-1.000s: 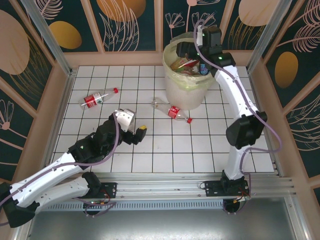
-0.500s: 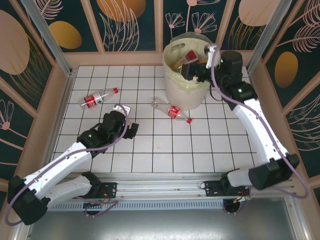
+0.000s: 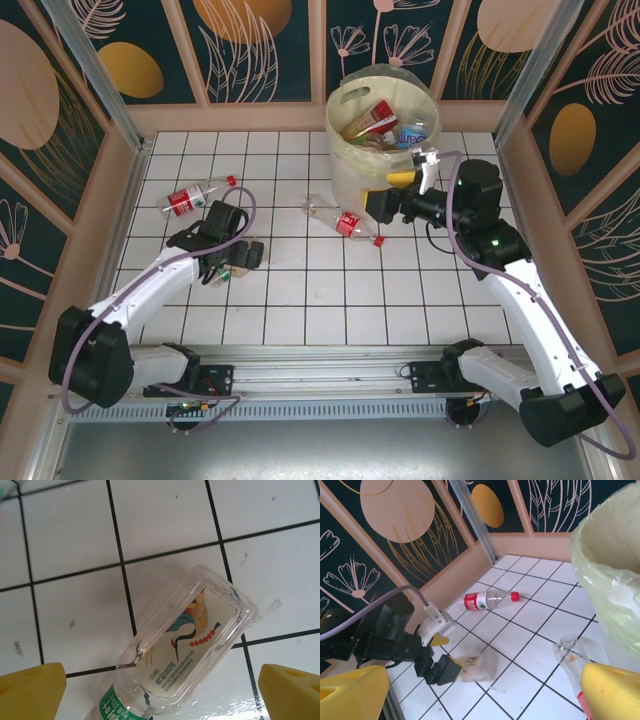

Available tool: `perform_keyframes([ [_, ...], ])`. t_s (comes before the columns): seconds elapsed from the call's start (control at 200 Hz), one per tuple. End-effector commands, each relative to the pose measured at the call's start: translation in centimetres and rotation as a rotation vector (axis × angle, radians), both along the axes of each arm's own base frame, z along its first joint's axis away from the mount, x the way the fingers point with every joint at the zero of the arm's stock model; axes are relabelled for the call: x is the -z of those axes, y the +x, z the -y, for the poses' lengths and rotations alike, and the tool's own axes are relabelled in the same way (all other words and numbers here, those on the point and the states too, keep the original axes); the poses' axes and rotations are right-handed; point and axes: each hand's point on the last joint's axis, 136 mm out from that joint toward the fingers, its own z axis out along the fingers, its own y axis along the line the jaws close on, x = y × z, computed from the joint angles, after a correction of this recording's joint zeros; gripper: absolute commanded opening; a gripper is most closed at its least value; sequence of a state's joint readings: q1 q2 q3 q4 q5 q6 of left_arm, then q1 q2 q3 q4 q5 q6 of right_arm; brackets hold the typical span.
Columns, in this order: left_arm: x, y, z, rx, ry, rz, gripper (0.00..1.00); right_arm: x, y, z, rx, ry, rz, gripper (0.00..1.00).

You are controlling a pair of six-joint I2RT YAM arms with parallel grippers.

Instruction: Put the plastic bottles in the bin

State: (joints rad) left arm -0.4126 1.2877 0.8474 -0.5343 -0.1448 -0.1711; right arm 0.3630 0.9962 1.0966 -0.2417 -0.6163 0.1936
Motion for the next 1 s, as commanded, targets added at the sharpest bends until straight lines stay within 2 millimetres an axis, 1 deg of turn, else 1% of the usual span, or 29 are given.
perform_keyframes([
  [0.0,1.1,-0.3,0.6,0.035,-0.043,-0.09,0.99,-0.5,-1.0,-0.3,-0.037,0.023,0.021,0.99],
  [0.1,2.7,-0.1,0.6,0.034,-0.039,-0.151,0.99,-0.2,-1.2,-0.2,-0.036,0.017,0.018,0.99],
  [0.19,3.2,0.4,0.5,0.032,-0.025,-0.161,0.99,0.1,-1.3,0.0,-0.026,0.007,0.02,0.99],
  [0.25,3.3,0.5,1.0,0.053,-0.051,-0.166,0.98,0.4,-1.3,0.1,-0.022,0.0,0.014,0.99],
  [0.315,3.9,0.3,1.6,0.068,-0.077,-0.199,0.98,0.6,-1.4,0.1,-0.022,-0.004,0.016,0.99],
  [0.365,4.8,-0.1,2.0,0.074,-0.091,-0.24,0.97,0.7,-1.4,0.1,-0.022,-0.004,0.014,0.99],
  [0.455,5.8,-0.3,2.5,0.066,-0.123,-0.275,0.91,0.9,-1.4,0.2,-0.019,-0.006,0.014,0.99],
  [0.54,6.2,-0.6,2.6,0.048,-0.13,-0.291,0.84,1.1,-1.4,0.2,-0.018,-0.006,0.011,0.99],
  [0.661,6.1,-0.7,2.8,0.029,-0.15,-0.285,0.83,1.4,-1.4,0.2,-0.018,-0.003,0.005,0.99],
  [0.741,5.9,-1.0,3.4,0.028,-0.163,-0.283,0.84,1.4,-1.5,0.2,-0.019,-0.001,0.004,0.99],
  [0.831,6.3,-1.5,3.9,0.023,-0.159,-0.3,0.84,1.4,-1.5,0.2,-0.017,0.001,0.0,0.99],
  [0.941,7.0,-1.8,3.8,0.005,-0.139,-0.314,0.82,1.3,-1.7,0.2,-0.022,0.008,-0.003,0.99],
  [0.996,7.3,-1.9,3.7,-0.003,-0.126,-0.317,0.8,1.4,-1.8,0.2,-0.024,0.011,-0.008,0.99],
])
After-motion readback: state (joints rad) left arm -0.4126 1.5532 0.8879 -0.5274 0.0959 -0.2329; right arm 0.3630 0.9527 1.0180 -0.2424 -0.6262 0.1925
